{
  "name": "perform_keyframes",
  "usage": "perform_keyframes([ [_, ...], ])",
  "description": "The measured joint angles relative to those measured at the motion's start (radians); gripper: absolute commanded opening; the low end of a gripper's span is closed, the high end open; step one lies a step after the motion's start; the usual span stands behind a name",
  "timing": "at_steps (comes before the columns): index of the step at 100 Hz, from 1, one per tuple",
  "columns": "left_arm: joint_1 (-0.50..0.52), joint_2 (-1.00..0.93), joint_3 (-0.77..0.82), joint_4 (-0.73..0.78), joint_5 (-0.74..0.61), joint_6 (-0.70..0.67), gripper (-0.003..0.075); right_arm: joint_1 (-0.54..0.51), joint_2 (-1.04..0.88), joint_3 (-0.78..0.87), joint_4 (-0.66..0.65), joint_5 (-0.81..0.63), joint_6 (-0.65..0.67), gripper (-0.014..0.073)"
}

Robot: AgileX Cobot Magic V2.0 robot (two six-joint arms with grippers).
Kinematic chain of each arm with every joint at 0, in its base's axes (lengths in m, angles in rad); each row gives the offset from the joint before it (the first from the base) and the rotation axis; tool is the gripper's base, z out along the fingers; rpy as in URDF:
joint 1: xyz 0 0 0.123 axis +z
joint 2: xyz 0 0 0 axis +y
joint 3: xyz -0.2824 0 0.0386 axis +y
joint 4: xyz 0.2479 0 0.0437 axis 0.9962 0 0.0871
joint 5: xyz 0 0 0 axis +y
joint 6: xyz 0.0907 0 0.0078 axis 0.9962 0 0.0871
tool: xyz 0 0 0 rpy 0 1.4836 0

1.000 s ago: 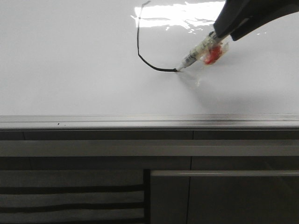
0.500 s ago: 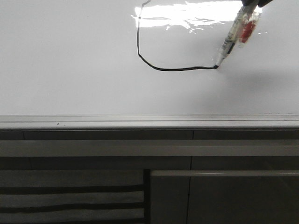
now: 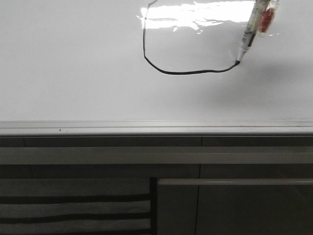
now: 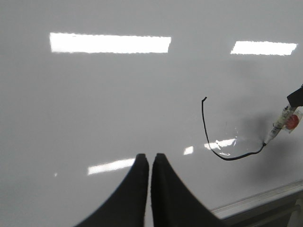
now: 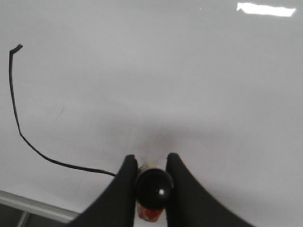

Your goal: Write number 0 on whiteboard

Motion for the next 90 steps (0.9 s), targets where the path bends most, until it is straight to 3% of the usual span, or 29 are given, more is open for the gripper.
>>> perform_keyframes([
  [90,0.0,0.0,0.0,0.002,-0.002,0.0,-0.002,-0.003,0.081,-0.139,-0.177,-0.108,0.053,-0.0047],
])
